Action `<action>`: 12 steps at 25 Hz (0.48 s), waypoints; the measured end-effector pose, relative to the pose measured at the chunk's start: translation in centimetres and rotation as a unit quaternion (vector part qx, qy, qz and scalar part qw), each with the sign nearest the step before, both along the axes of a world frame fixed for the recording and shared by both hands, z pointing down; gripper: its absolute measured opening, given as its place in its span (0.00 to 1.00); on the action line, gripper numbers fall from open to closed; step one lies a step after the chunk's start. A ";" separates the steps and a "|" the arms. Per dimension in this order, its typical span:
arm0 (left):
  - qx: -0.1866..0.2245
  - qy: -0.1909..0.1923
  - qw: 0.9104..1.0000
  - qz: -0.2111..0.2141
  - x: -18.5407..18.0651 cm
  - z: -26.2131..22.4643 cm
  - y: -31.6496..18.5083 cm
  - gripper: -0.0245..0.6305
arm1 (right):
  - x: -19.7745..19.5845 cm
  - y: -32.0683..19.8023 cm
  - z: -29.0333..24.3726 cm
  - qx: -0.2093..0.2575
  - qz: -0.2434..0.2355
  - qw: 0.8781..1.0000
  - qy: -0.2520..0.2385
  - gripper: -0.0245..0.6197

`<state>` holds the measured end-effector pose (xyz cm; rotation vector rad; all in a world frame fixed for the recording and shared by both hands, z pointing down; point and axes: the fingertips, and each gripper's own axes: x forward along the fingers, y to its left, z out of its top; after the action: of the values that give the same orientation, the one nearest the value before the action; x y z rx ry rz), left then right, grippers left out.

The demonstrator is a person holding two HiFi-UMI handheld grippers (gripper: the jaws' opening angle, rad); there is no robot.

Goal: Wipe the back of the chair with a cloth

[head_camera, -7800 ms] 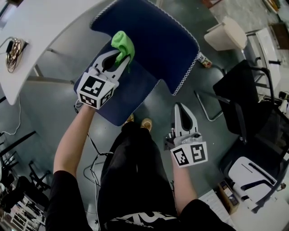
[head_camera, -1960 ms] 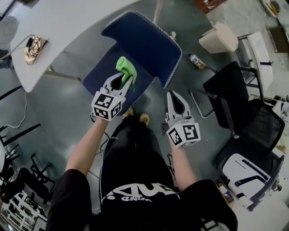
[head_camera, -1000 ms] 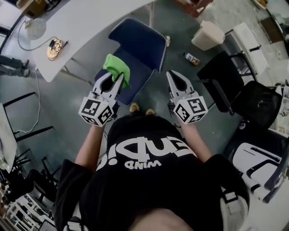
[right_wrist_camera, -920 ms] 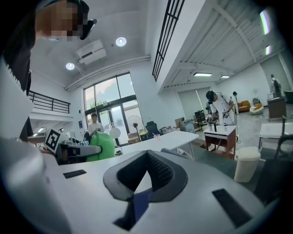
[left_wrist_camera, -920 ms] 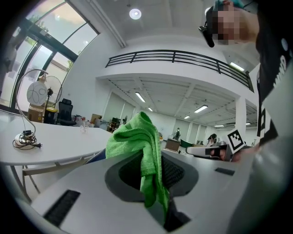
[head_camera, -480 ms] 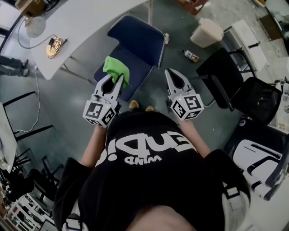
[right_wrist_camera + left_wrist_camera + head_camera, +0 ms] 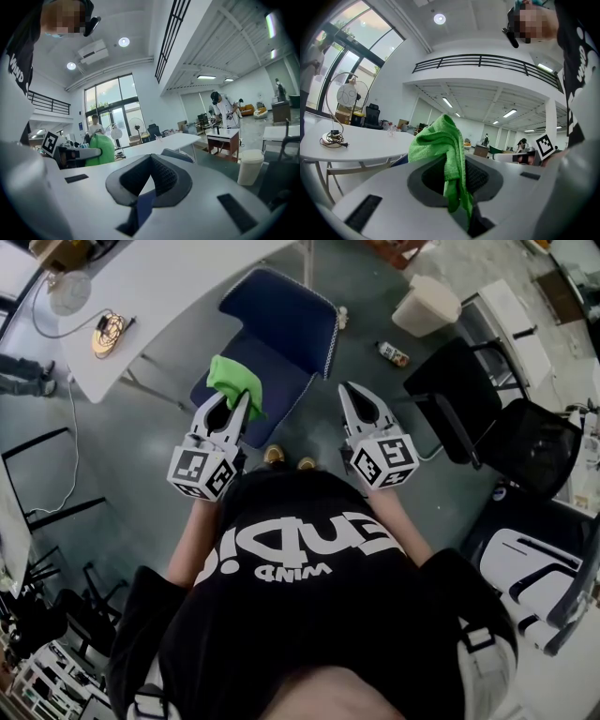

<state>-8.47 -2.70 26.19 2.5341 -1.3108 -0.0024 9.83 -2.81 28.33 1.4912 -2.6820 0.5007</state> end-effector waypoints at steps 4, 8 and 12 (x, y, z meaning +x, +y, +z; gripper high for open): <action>-0.004 0.003 1.000 -0.003 -0.1 0.2 0.2 0.14 | 0.2 0.0 -0.1 0.001 0.002 1.000 0.000 0.03; -0.007 0.005 1.000 -0.006 -0.2 0.3 0.4 0.14 | 0.2 0.0 -0.2 0.002 0.001 1.000 -0.001 0.03; -0.009 0.007 1.000 -0.008 -0.4 0.4 0.4 0.14 | 0.2 0.0 -0.1 0.002 0.001 1.000 -0.001 0.03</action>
<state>-8.87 -2.27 26.61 2.5032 -1.3197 -0.0119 9.98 -2.79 28.21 1.4953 -2.6846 0.4959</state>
